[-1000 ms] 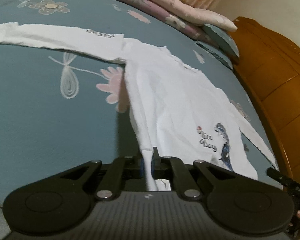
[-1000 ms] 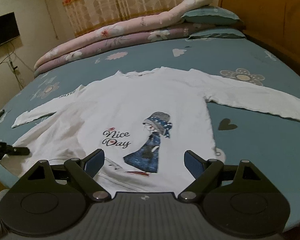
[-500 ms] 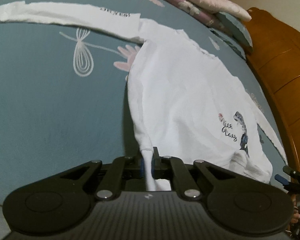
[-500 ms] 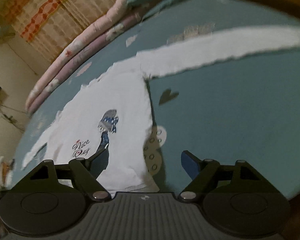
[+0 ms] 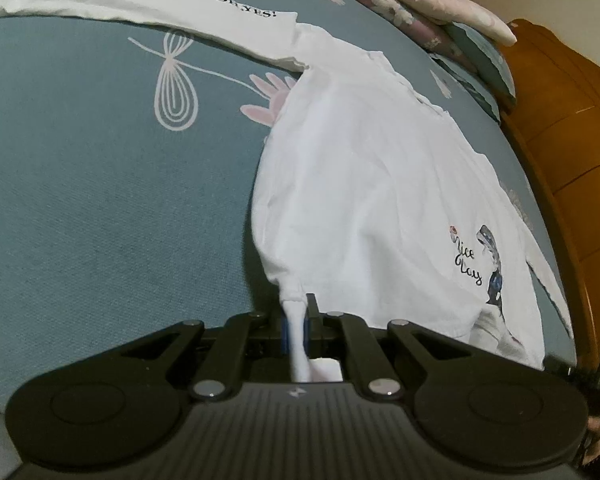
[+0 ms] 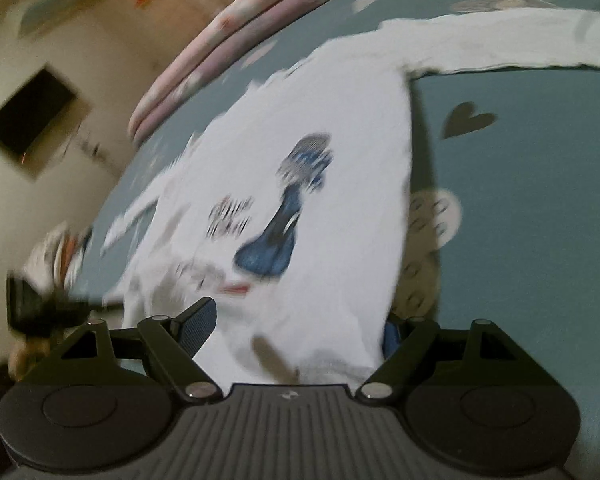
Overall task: Fold clothes
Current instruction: 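Pull the hem corner with the left gripper to straighten the shirt body, then open the left gripper and lift it off the hem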
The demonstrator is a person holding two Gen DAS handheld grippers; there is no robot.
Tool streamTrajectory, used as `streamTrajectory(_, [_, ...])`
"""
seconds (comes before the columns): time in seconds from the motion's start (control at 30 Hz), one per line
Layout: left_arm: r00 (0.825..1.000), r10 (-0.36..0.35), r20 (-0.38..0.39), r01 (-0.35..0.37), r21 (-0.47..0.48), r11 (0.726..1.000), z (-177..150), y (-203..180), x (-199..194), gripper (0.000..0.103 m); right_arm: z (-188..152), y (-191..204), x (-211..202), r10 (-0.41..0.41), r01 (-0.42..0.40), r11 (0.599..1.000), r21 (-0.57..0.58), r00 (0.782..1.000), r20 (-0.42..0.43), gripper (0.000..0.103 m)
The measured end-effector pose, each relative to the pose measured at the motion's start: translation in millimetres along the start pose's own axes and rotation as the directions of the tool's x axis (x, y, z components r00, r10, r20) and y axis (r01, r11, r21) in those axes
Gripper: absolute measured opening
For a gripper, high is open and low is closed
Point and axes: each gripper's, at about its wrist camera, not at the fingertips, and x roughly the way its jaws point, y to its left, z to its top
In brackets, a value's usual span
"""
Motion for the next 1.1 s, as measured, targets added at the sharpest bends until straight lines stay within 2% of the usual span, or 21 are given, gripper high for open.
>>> streamTrajectory(0.1, [1.000, -0.003, -0.004, 0.003, 0.005, 1.000, 0, 0, 1, 0.005, -4, 9, -5, 0.024, -0.024, 0.998, -0.064, 1.000, -0.003, 0.081])
streamTrajectory(0.2, [1.000, -0.007, -0.010, 0.007, 0.010, 1.000, 1, 0, 1, 0.005, -2, 9, -2, -0.002, 0.001, 0.996, -0.085, 1.000, -0.011, 0.075])
streamTrajectory(0.27, [1.000, -0.002, -0.013, 0.002, 0.025, 1.000, 0, -2, 0, 0.005, -1, 7, 1, -0.048, 0.046, 0.995, -0.094, 0.999, -0.021, 0.060])
streamTrajectory(0.33, [1.000, 0.013, -0.005, -0.012, 0.053, 0.999, -1, -7, -2, 0.003, -1, 8, 2, -0.117, 0.114, 0.988, -0.106, 0.993, -0.024, 0.020])
streamTrajectory(0.4, [1.000, 0.023, 0.006, -0.023, 0.079, 0.997, -2, -12, -6, 0.003, 1, 4, -6, -0.154, 0.153, 0.984, -0.091, 0.988, -0.006, 0.005])
streamTrajectory(0.77, [0.991, -0.034, 0.131, 0.009, 0.188, 0.982, 12, -45, -71, 0.002, 33, 29, -50, -0.156, 0.168, 0.978, -0.120, 0.982, 0.106, 0.005])
streamTrajectory(0.97, [0.993, -0.030, 0.116, 0.005, 0.209, 0.978, 5, -47, -87, 0.002, 42, 41, -69, -0.205, 0.221, 0.965, -0.144, 0.971, 0.122, 0.005])
streamTrajectory(1.1, [0.998, 0.009, 0.065, -0.021, 0.187, 0.982, 2, -34, -74, 0.003, 36, 37, -70, -0.266, 0.276, 0.950, -0.143, 0.960, 0.086, 0.005])
